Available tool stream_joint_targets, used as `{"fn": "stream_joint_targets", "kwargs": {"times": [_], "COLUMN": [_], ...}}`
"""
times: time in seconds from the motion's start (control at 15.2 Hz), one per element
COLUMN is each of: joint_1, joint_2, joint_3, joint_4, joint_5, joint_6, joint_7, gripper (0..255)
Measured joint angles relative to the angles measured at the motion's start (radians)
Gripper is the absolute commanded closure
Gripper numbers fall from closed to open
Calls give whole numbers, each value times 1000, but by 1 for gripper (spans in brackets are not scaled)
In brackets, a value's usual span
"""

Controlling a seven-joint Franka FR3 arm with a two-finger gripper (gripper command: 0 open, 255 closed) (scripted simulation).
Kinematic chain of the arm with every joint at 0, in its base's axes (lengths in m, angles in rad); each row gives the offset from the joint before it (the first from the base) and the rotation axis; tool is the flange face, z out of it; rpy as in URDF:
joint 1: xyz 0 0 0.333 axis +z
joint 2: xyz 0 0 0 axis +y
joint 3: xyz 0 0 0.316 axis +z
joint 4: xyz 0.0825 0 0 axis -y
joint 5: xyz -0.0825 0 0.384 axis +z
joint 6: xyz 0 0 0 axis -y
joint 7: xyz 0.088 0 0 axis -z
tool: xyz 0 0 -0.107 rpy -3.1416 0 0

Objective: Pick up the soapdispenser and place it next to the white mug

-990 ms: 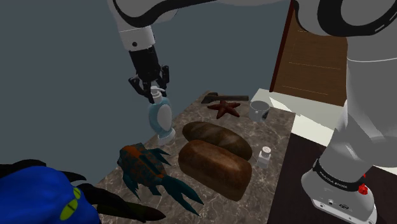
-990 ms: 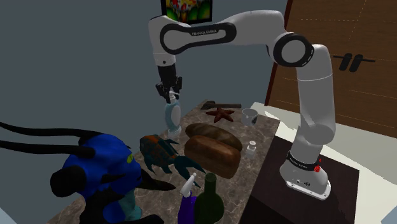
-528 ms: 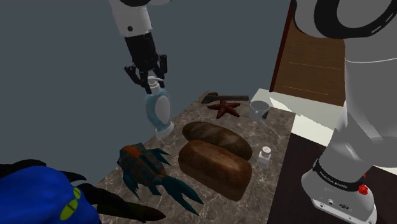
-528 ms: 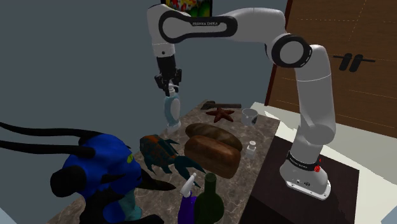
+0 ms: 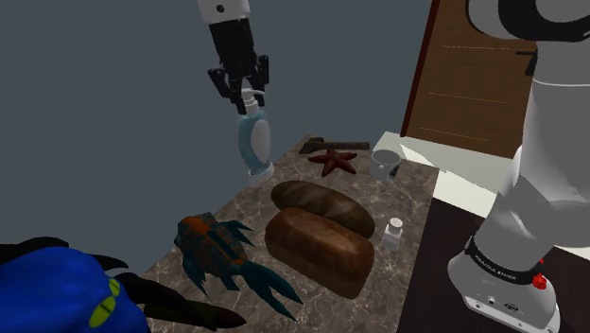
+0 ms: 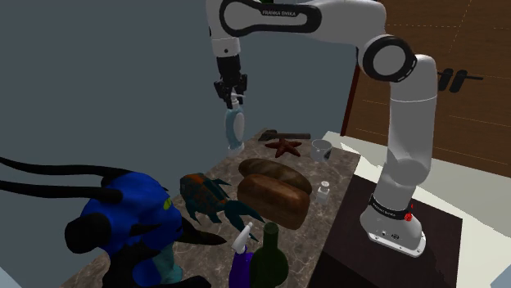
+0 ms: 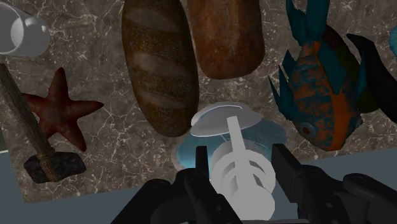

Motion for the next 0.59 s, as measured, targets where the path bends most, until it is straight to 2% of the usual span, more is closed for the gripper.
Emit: {"fn": "stream_joint_targets", "kwargs": {"times": [0.26, 0.59], "joint_1": [-59, -117], "joint_2": [-85, -159], "joint_3": [-28, -68], "joint_4": [-45, -49], "joint_5": [20, 31], "joint_6": [-37, -105], "joint_7": [-81, -177], "gripper": [255, 255]}}
